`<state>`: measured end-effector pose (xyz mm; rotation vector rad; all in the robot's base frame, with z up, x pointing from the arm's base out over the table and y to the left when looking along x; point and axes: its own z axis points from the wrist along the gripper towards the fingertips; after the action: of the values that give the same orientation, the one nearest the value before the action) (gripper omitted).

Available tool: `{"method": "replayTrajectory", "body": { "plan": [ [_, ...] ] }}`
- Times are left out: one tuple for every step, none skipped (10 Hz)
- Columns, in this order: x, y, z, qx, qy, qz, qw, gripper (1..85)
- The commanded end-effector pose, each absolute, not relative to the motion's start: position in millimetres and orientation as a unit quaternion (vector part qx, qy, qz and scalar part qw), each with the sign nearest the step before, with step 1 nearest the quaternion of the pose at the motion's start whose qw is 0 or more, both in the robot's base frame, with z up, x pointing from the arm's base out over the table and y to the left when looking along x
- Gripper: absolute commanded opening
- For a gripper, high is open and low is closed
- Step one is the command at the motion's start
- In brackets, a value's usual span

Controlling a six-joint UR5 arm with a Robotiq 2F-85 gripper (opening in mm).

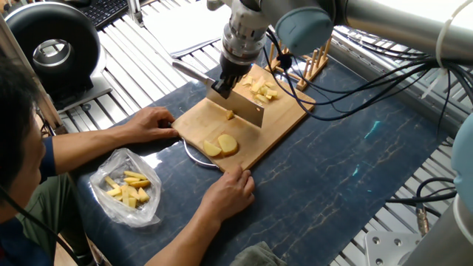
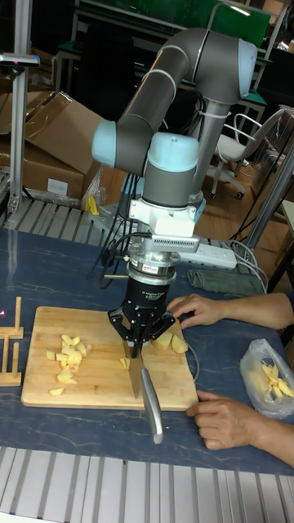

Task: Chop the potatoes

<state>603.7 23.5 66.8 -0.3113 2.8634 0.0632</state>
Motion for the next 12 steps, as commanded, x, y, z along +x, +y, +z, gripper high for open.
{"method": "replayTrajectory", "body": {
  "plan": [
    [606,26,62,-0.101,0.985,0.026,0.138,1.0],
    [604,27,69,-0.102,0.985,0.029,0.133,1.0],
    [596,24,82,-0.108,0.986,0.029,0.120,1.0],
    [589,20,96,-0.113,0.987,0.032,0.106,1.0],
    [588,23,103,-0.111,0.988,0.040,0.104,1.0],
    [589,28,103,-0.106,0.988,0.041,0.105,1.0],
    [590,30,102,-0.102,0.988,0.042,0.105,1.0],
    [591,32,100,-0.102,0.988,0.042,0.106,1.0],
    [593,30,98,-0.103,0.988,0.039,0.108,1.0],
    [593,31,97,-0.102,0.988,0.040,0.108,1.0],
    [591,30,98,-0.102,0.988,0.037,0.108,1.0],
    [592,28,98,-0.107,0.987,0.035,0.111,1.0]
  ]
}}
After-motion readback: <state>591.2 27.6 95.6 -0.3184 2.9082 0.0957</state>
